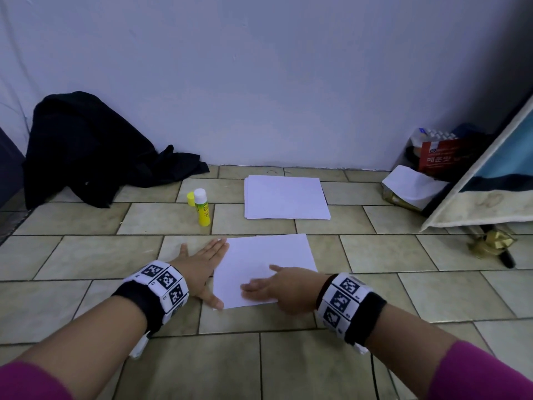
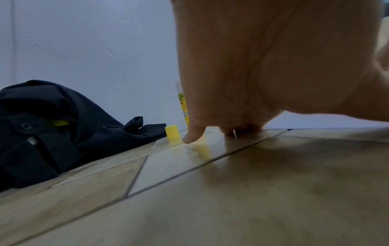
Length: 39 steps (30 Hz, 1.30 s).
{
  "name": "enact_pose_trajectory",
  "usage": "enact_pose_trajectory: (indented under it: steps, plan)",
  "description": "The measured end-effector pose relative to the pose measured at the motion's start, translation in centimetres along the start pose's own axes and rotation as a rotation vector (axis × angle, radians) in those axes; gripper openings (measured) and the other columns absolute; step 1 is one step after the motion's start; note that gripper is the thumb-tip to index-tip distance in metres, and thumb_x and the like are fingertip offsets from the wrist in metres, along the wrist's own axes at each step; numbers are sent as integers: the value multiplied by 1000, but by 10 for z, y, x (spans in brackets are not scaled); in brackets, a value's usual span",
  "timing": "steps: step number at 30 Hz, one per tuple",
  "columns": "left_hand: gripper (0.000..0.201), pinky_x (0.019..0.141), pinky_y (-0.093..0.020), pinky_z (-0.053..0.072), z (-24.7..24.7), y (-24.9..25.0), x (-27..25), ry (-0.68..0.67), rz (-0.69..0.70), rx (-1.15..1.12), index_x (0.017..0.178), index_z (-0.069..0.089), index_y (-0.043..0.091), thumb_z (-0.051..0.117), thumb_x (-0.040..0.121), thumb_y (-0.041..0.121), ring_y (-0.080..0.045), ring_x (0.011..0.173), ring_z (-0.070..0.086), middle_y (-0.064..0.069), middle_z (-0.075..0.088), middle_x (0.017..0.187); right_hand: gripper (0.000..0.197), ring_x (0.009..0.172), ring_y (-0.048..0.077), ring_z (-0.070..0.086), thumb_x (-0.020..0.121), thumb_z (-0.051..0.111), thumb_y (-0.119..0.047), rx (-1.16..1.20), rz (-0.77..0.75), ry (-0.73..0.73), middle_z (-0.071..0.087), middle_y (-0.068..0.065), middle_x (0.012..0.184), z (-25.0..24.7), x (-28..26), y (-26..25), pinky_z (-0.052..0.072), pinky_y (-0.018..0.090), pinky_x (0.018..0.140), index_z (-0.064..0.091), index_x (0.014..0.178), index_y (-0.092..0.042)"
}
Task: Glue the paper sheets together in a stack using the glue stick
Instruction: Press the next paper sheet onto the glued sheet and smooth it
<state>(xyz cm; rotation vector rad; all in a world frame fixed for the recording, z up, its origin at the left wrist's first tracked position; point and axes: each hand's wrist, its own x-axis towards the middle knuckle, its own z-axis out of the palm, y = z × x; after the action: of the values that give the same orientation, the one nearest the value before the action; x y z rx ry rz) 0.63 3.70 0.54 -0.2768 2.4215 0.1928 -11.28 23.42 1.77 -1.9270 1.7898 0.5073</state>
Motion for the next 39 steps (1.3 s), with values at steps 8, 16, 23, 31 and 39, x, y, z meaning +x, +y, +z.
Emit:
enact_pose_trajectory:
  steps: [8, 16, 23, 31, 39]
  plan:
    - [132, 114, -60, -10, 0, 0, -1, -6, 3, 17, 145, -30, 11, 65, 73, 67, -14, 142, -28, -1, -35, 153, 66, 136, -12, 25, 89, 34, 1, 268, 206, 69, 30, -21, 150, 39, -77, 53, -6, 31, 117, 38, 144, -35]
    - [133, 108, -62, -17, -4, 5, -2, -21, -23, 12, 144, -31, 10, 67, 73, 65, -15, 141, -31, -2, -39, 151, 26, 102, 12, 63, 93, 55, -35, 398, 531, 466, 71, -8, 110, 27, -64, 60, 46, 26, 92, 70, 109, -24]
    - [137, 111, -59, -13, 2, -3, 3, -42, 1, -21, 142, -35, 14, 65, 69, 71, -14, 139, -34, 3, -45, 146, 118, 145, 23, 19, 72, 75, -53, 556, 642, 273, 8, 2, 161, 18, -21, 65, 18, 41, 118, -2, 153, -14]
    - [132, 112, -63, -10, -1, 1, 3, -56, -27, -10, 142, -35, 12, 65, 74, 67, -17, 140, -34, -1, -43, 148, 120, 145, 18, 20, 73, 71, -60, 492, 646, 289, 11, 4, 160, 22, -21, 67, 4, 37, 120, -4, 153, -11]
    - [132, 112, -63, -10, 0, 2, 1, -35, -31, -30, 142, -35, 13, 65, 74, 67, -16, 140, -33, 0, -42, 149, 86, 107, 18, 57, 75, 81, -28, 1152, 675, 830, 50, -7, 127, 24, -26, 58, 49, 24, 76, 32, 145, -24]
